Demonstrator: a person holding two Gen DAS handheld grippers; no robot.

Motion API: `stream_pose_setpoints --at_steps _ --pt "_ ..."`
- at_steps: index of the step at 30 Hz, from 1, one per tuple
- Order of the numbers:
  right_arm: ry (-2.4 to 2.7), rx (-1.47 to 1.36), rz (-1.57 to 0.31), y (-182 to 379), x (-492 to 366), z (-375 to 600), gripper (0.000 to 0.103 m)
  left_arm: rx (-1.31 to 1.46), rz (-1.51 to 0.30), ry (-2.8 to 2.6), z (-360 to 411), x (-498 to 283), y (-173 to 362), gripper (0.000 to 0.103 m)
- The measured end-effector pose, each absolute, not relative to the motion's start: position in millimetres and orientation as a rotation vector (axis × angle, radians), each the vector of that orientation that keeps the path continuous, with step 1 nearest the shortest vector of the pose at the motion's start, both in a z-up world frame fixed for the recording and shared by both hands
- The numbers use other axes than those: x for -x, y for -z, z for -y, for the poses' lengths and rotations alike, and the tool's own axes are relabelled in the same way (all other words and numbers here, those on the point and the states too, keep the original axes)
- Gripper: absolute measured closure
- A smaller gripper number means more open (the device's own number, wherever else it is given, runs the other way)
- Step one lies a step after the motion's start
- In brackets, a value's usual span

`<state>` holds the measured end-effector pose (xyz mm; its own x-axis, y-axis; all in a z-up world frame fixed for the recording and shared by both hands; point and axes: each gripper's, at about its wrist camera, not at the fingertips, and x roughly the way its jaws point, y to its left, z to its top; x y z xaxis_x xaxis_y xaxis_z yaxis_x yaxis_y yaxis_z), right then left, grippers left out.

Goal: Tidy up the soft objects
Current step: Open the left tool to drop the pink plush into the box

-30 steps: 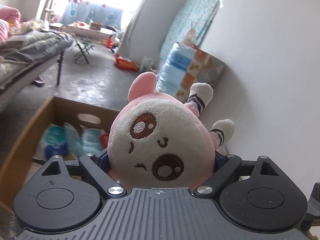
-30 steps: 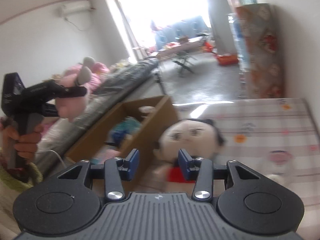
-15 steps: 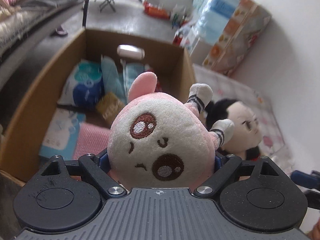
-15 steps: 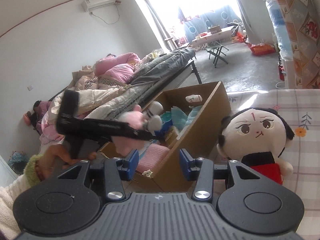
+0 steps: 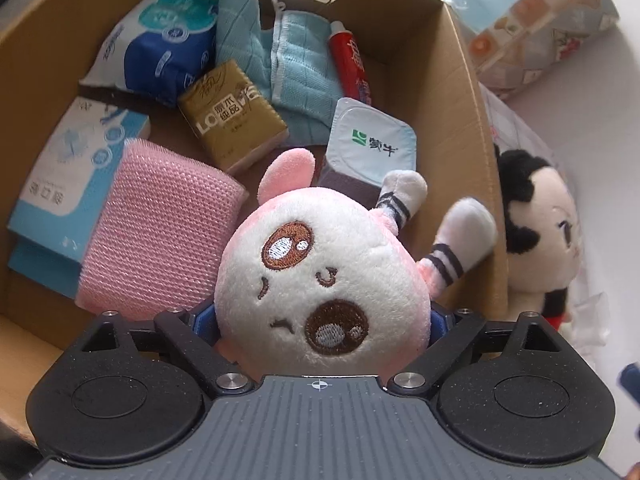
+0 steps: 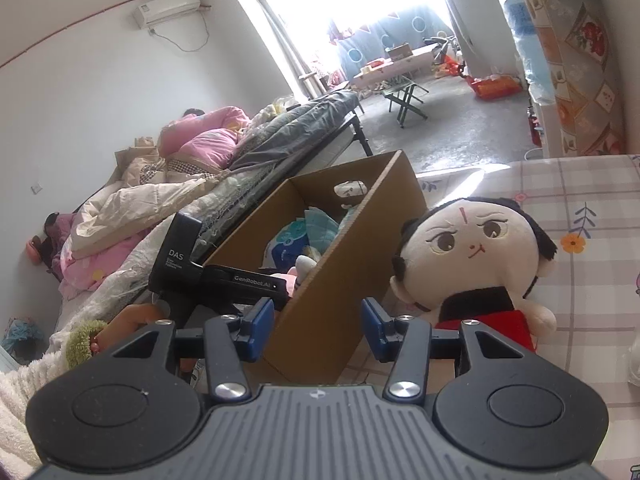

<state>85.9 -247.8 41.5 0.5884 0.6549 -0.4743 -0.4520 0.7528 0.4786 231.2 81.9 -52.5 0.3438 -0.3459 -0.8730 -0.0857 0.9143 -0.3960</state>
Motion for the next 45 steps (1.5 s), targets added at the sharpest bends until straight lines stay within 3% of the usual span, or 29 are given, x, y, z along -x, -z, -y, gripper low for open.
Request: stream_pose_setpoints --at_steps 18,28,36,39,41,42,45 --pt "-0.659 -0.338 -0.689 -39 -84 248 0.047 0.590 -1.061 0.220 -118 -198 20 0.005" --pt "-0.651 -0.359 -0.692 -39 -84 250 0.047 0.675 -1.086 0.218 -113 -205 36 0.001" --pt "-0.614 -0.393 -0.680 -36 -80 260 0.046 0.674 -0.999 0.199 -102 -203 36 0.001" --pt "-0.541 -0.360 -0.633 -38 -66 273 0.033 0.596 -0.971 0.181 -94 -201 30 0.001" --pt "-0.460 -0.336 -0.584 -38 -53 289 0.008 0.578 -0.950 0.181 -93 -198 26 0.001" --pt "-0.418 -0.324 -0.558 -37 -46 297 0.002 0.562 -0.931 0.174 -93 -195 22 0.001" --pt "-0.275 -0.270 -0.519 -30 -32 319 0.000 0.480 -0.840 0.143 -89 -183 7 0.001"
